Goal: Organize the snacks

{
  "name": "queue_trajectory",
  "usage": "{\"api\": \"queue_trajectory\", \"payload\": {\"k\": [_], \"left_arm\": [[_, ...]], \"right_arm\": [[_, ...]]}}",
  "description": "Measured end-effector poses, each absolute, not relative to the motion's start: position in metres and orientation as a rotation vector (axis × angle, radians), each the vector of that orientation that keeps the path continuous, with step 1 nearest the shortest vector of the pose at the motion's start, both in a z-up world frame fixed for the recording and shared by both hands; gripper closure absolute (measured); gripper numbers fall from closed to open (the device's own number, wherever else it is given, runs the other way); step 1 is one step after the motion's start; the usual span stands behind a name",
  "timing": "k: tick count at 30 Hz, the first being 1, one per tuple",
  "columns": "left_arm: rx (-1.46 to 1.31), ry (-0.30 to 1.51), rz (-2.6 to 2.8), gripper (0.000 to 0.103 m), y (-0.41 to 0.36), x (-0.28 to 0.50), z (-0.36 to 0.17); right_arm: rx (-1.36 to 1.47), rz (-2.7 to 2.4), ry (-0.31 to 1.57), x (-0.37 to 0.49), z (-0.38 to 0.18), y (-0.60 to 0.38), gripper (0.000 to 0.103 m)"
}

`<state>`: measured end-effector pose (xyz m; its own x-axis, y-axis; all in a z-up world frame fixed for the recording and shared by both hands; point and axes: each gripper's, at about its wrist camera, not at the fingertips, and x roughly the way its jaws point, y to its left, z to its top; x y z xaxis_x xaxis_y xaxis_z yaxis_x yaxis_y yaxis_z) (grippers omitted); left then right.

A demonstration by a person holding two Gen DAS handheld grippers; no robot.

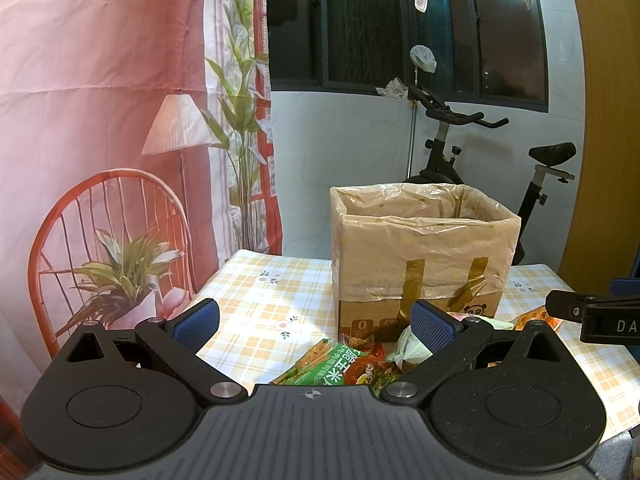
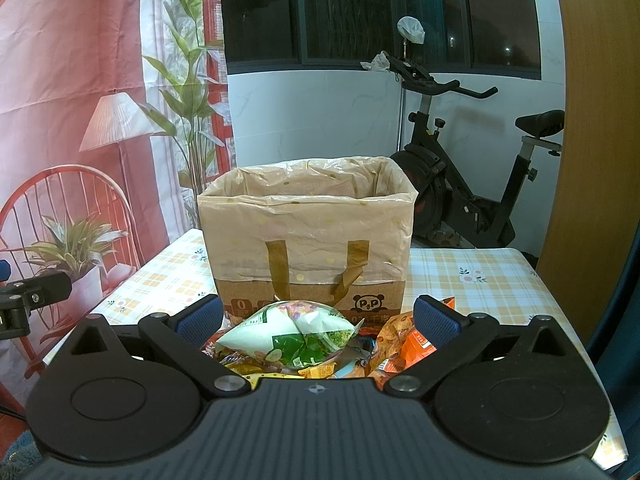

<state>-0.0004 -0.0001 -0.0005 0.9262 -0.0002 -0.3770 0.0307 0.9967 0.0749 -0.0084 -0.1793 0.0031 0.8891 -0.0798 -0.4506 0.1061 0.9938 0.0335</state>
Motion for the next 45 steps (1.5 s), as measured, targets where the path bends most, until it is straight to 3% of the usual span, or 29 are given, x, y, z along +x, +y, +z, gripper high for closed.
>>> {"api": "queue_trajectory", "payload": {"k": [17,22,25,28,37,45], "left_arm": [[0.059,0.398,-0.005,0.001,0.008,0.009,-0.006],[-0.001,0.414,0.091,0.001,0.024,0.042,-0.015],[-0.077,0.401,0.108,0.008,0.033,0.064,-0.026],[-0.066,0.321,0.090,0.009,0.047,0.082,-0.033],[-0.094,0.595,0.016,0.010,0.051,0.107,-0.100],[-0.317,0.744,-0.027,0.012,0.048,0.130,-0.134]], "right_arm": [[0.078,-0.084,0.484,-0.006,0.001,-0.181,0.000],[0.040,-0.095,0.412,0.011,0.009,-0.198,0.000],[0.050,-0.110,0.400,0.029,0.004,-0.209,0.000],[0.071,-0.129,0.405,0.046,-0.013,-0.217,0.000],[0.085,-0.144,0.446,0.067,-0.067,-0.220,0.000],[0.076,-0.129,0.453,0.072,-0.084,-0.218,0.000]]}}
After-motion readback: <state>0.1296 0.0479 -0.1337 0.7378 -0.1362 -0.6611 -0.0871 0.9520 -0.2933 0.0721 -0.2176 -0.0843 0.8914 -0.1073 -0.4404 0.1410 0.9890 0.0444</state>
